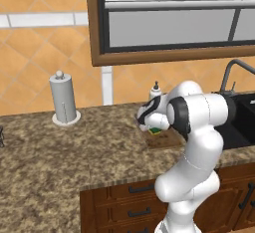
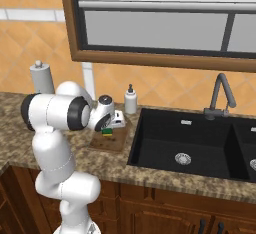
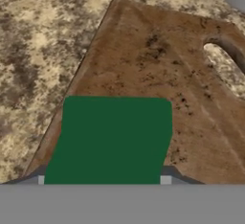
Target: Pick up the sponge from the counter and clean the cutting board by briefly scrubbing or pressing down on the cutting board. Once finished, release the sponge.
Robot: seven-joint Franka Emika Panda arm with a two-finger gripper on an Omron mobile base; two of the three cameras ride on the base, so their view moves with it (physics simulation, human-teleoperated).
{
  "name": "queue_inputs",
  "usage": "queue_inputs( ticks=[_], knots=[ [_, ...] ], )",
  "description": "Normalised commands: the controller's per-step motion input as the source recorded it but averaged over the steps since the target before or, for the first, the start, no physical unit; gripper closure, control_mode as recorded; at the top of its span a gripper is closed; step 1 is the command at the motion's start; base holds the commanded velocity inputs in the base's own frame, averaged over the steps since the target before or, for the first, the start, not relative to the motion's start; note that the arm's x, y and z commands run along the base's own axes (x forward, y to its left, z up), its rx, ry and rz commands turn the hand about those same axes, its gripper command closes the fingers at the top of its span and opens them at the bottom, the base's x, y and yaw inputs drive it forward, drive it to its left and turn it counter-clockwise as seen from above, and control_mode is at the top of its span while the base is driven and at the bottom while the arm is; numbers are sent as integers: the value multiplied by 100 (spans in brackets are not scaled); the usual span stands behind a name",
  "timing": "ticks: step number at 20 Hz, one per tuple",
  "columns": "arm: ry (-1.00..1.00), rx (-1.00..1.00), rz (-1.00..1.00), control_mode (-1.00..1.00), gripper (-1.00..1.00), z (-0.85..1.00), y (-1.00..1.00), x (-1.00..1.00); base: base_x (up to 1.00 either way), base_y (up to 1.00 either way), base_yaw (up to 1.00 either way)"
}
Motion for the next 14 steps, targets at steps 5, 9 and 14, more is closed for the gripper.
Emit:
queue_inputs(
  ticks=[5,9,14],
  knots=[
    [0,0,20,-100,100,-35,-6,-56,0,0,0],
    [0,0,27,-100,100,-22,-11,-97,0,0,0],
    [0,0,25,-100,100,-16,-20,-86,0,0,0]
  ],
)
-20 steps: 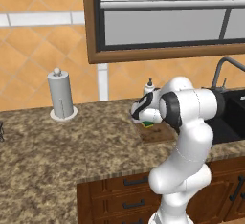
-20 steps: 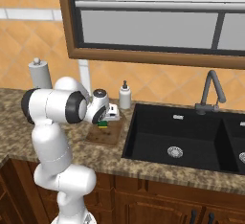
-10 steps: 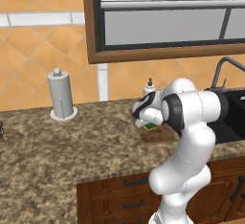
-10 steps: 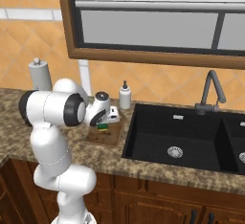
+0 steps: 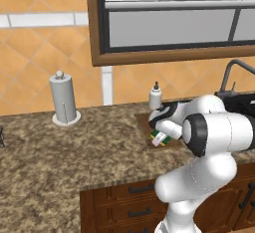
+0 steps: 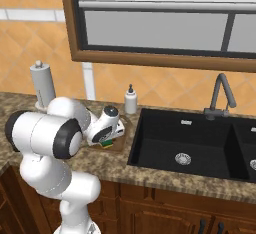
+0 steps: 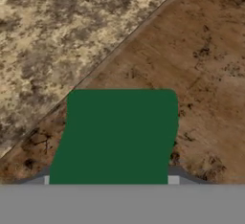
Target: Pick up the sponge from the counter and clean the cutting board by briefly scrubbing or pressing down on the cutting board. Once finished, release the sponge.
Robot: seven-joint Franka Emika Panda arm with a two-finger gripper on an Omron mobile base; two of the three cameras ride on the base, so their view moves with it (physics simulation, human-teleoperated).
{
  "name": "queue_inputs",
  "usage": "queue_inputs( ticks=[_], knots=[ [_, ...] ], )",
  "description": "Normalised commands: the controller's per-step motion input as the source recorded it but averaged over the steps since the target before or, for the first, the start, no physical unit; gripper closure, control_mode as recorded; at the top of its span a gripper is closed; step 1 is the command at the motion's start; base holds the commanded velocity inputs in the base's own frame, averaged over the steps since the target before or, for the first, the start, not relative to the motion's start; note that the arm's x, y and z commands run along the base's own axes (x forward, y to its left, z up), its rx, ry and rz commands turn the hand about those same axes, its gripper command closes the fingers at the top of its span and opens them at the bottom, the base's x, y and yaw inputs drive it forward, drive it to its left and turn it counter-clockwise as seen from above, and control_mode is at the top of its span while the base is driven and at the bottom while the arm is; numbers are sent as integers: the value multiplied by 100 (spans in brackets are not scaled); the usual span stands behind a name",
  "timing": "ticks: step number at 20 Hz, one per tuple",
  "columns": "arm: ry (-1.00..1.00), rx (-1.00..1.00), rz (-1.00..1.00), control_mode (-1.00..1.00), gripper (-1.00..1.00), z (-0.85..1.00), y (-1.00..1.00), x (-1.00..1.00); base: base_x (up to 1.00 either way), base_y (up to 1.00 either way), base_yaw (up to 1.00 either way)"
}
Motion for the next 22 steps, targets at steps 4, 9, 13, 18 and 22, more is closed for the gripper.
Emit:
queue_inputs(
  ticks=[4,9,13,18,22],
  knots=[
    [0,0,12,-100,100,-5,-45,-15,0,0,0],
    [0,0,5,-100,100,0,-51,6,0,0,0],
    [0,0,10,-100,100,-1,-32,42,0,0,0],
    [-6,-8,12,-100,100,0,-1,64,0,0,0],
    [-13,-12,8,-100,100,0,0,50,0,0,0]
  ],
)
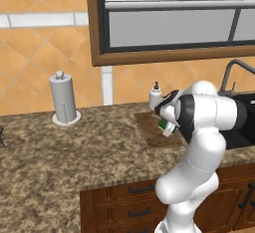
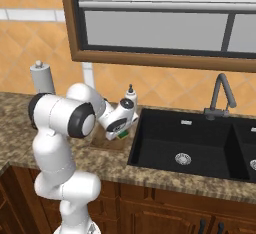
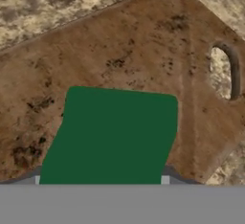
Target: Pick up the sponge from the counter and clean the cutting board by briefly scrubbing or pressing down on the cutting board. Once finished, release the sponge.
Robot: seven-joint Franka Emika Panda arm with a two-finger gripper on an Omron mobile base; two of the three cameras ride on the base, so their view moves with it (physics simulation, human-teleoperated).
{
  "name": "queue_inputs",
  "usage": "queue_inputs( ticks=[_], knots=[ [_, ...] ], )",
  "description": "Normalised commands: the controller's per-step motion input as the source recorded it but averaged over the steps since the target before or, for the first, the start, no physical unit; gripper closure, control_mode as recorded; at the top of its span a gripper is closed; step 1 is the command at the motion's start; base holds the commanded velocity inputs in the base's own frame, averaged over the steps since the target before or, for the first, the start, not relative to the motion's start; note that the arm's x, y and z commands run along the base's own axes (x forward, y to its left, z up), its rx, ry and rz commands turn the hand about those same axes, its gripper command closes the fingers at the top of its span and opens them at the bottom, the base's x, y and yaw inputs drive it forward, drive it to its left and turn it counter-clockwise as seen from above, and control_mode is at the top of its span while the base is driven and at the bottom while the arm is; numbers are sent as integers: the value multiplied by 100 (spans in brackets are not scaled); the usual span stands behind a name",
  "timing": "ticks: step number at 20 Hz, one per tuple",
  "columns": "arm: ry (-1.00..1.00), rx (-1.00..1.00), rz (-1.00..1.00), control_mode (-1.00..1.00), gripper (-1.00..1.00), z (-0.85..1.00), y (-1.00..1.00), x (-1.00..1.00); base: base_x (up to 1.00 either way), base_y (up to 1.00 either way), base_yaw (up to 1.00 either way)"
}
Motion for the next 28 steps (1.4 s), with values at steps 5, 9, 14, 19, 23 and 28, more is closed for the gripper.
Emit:
queue_inputs(
  ticks=[5,9,14,19,23,28],
  knots=[
    [-17,-7,7,-100,100,0,0,40,0,0,0],
    [-18,-5,8,-100,100,0,0,40,0,0,0],
    [-9,-4,8,-100,100,0,0,28,0,0,0],
    [0,-11,30,-100,100,0,63,-58,0,0,0],
    [0,-30,51,-100,100,0,99,-78,0,0,0],
    [-18,-32,39,-100,100,73,66,-67,0,0,0]
  ],
)
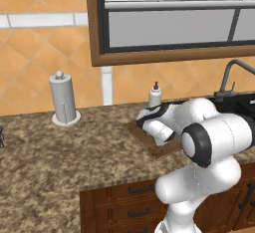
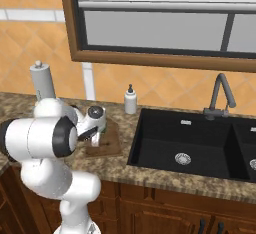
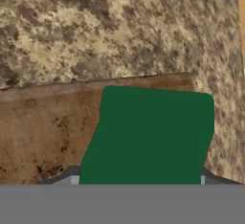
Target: Pick up the sponge from the counter and clean the cutting board by briefly scrubbing or pressing down on the cutting board. Once finished, release the sponge.
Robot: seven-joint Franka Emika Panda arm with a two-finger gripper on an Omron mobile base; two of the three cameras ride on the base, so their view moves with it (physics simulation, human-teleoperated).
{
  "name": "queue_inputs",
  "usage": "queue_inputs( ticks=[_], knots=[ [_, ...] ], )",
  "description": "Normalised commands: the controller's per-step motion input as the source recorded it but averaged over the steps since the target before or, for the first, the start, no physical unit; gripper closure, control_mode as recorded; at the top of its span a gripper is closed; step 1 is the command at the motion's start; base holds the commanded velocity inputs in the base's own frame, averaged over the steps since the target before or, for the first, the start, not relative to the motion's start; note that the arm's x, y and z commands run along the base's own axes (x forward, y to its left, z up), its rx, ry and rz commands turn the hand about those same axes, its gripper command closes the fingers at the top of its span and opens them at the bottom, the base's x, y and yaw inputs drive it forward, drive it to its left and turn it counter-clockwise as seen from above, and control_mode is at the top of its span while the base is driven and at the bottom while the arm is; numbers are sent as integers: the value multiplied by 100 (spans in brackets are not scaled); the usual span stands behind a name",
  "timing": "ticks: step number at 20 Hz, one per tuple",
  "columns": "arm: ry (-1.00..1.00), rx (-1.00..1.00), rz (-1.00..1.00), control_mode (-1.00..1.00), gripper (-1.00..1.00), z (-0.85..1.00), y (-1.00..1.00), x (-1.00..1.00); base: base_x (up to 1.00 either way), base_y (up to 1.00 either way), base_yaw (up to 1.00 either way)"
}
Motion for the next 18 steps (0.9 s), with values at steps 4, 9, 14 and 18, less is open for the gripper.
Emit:
queue_inputs(
  ticks=[4,9,14,18],
  knots=[
    [-19,-30,31,-100,100,100,57,-50,0,0,0],
    [-4,-22,36,-100,100,64,90,-23,0,0,0],
    [3,-19,40,-100,100,13,93,-4,0,0,0],
    [22,-13,33,-100,100,-39,33,4,0,0,0]
  ],
)
